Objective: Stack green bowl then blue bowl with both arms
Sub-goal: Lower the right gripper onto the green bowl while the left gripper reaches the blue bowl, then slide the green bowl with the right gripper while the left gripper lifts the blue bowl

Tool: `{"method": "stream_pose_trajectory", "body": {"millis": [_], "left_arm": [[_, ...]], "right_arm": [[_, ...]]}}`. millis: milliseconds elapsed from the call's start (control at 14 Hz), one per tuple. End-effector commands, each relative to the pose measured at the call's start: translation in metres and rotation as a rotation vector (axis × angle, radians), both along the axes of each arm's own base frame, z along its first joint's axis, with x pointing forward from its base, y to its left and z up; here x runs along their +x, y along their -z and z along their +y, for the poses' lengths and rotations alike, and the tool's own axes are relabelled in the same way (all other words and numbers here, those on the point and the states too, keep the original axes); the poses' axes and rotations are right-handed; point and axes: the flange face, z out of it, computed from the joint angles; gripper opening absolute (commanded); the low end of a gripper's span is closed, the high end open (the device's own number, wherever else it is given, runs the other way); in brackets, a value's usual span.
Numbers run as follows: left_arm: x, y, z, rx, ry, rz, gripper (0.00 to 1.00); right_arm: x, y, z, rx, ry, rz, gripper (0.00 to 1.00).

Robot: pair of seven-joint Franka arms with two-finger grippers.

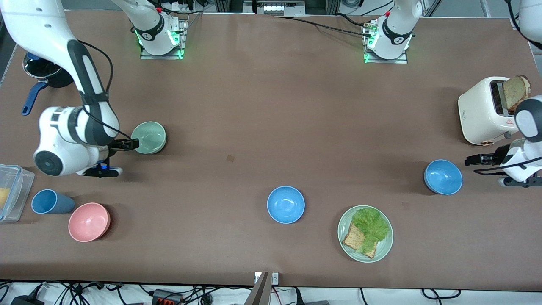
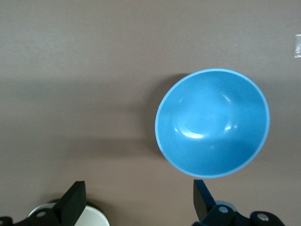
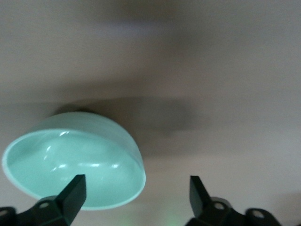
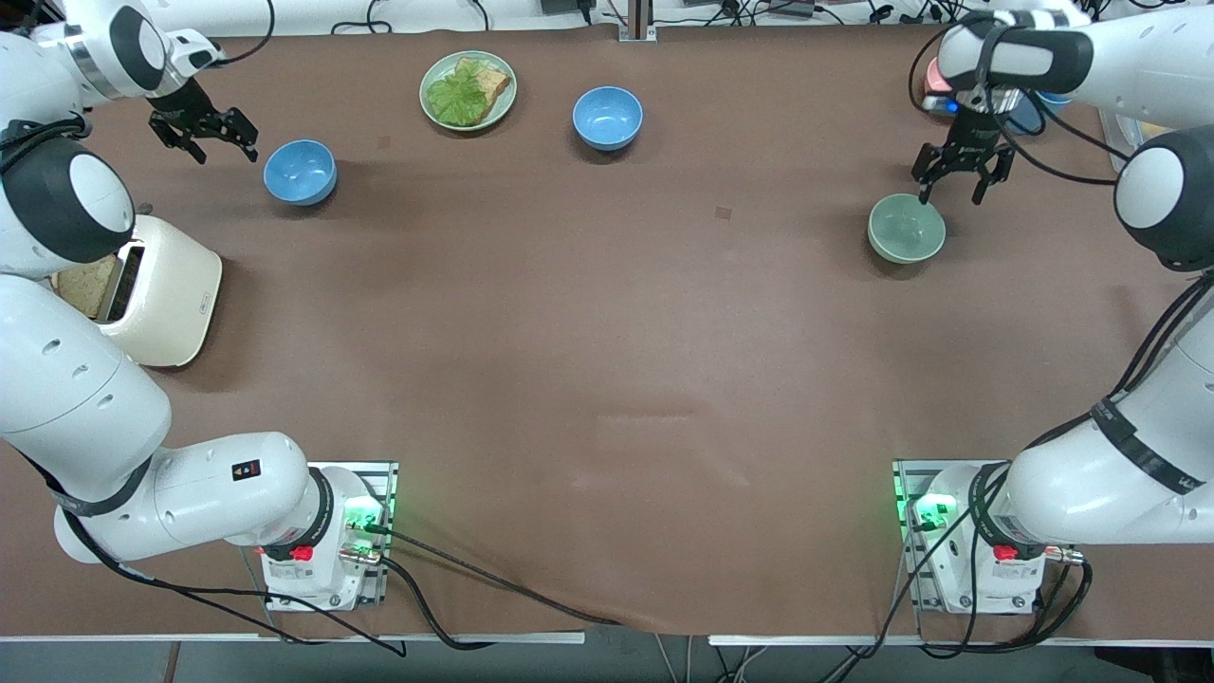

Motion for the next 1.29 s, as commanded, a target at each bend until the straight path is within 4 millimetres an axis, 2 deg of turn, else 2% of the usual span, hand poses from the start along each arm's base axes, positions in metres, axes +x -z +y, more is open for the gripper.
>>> {"method": "stream_pose_trajectory", "body": {"millis": [0, 214, 286, 500, 643, 786, 929, 1143, 1214], "left_arm": [[0.005, 0.012, -0.001, 0.006, 0.014, -0.016, 1.00], [0.009, 0.036, -0.001, -0.005, -0.002, -0.040, 1.00], [0.011, 0.037, -0.002, -0.003, -0.001, -0.049, 0.99], [0.014, 0.048, -0.006, -0.024, -0.015, -0.051, 0.94], [0.013, 0.059, -0.007, -0.058, -0.046, -0.049, 0.88], [0.013, 0.061, -0.010, -0.077, -0.061, -0.052, 0.81], [0.013, 0.065, -0.010, -0.082, -0.053, -0.047, 0.68], [0.013, 0.074, -0.015, -0.107, -0.064, -0.043, 0.54], [0.013, 0.074, -0.015, -0.108, -0.063, -0.043, 0.44]], "right_arm": [[-0.017, 0.011, -0.002, 0.006, -0.003, 0.006, 0.70], [-0.024, 0.014, 0.000, 0.007, -0.005, 0.036, 0.09], [-0.024, 0.015, 0.003, 0.008, -0.011, 0.038, 0.00], [-0.020, 0.010, 0.022, 0.009, -0.032, 0.027, 0.00], [-0.011, -0.004, 0.052, 0.040, -0.061, -0.006, 0.00], [0.005, -0.031, 0.103, 0.104, -0.101, -0.067, 0.00], [0.008, -0.052, 0.176, 0.165, -0.097, -0.103, 0.00], [-0.008, -0.053, 0.294, 0.144, -0.083, -0.124, 0.00], [-0.016, -0.051, 0.323, 0.119, -0.057, -0.131, 0.00]]}}
